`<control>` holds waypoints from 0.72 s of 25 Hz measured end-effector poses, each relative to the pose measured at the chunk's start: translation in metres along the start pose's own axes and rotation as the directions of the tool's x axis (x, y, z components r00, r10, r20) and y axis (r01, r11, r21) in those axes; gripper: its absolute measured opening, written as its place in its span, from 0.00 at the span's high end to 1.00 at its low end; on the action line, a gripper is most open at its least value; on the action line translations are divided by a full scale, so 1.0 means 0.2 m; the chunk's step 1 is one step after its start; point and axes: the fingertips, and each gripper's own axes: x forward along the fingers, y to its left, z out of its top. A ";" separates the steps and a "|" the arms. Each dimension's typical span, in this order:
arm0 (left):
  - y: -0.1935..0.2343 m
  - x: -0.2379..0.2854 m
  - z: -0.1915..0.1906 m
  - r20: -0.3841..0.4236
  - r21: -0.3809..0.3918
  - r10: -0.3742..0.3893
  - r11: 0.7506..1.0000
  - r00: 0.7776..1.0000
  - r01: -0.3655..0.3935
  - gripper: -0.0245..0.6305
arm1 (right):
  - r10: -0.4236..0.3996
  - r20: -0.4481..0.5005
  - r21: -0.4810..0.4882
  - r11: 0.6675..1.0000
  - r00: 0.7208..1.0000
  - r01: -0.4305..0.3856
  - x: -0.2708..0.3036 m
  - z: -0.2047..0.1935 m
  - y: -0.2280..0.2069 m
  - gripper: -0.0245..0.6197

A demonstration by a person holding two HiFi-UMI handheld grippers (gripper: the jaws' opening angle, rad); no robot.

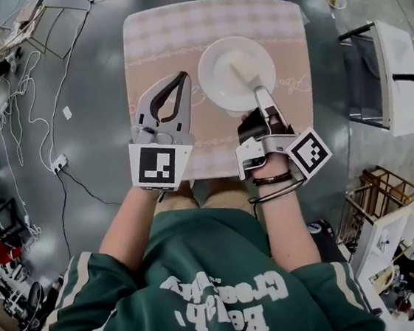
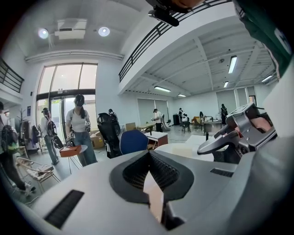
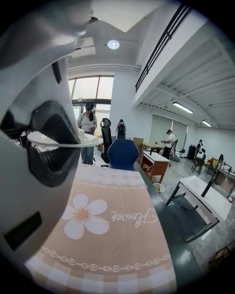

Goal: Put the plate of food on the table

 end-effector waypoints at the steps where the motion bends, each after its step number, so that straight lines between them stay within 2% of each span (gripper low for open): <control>1: -0.01 0.02 -0.01 -0.005 0.004 0.008 1.000 1.000 -0.008 0.95 | -0.002 -0.006 0.005 1.000 1.000 0.002 0.01 0.02 -0.02 0.93; 5: -0.04 0.09 -0.05 -0.029 0.035 0.034 0.999 0.999 -0.033 0.95 | -0.009 -0.032 0.016 1.000 0.999 0.009 0.08 0.07 -0.07 0.93; 12: -0.05 0.22 -0.10 -0.046 0.017 0.062 0.998 0.997 -0.062 0.95 | -0.017 -0.055 0.030 0.999 0.998 0.018 0.19 0.14 -0.14 0.93; 18: 0.06 0.30 -0.23 -0.064 0.017 0.048 0.999 0.997 -0.047 0.95 | -0.027 -0.058 0.042 0.999 0.998 0.029 0.32 0.08 -0.20 0.93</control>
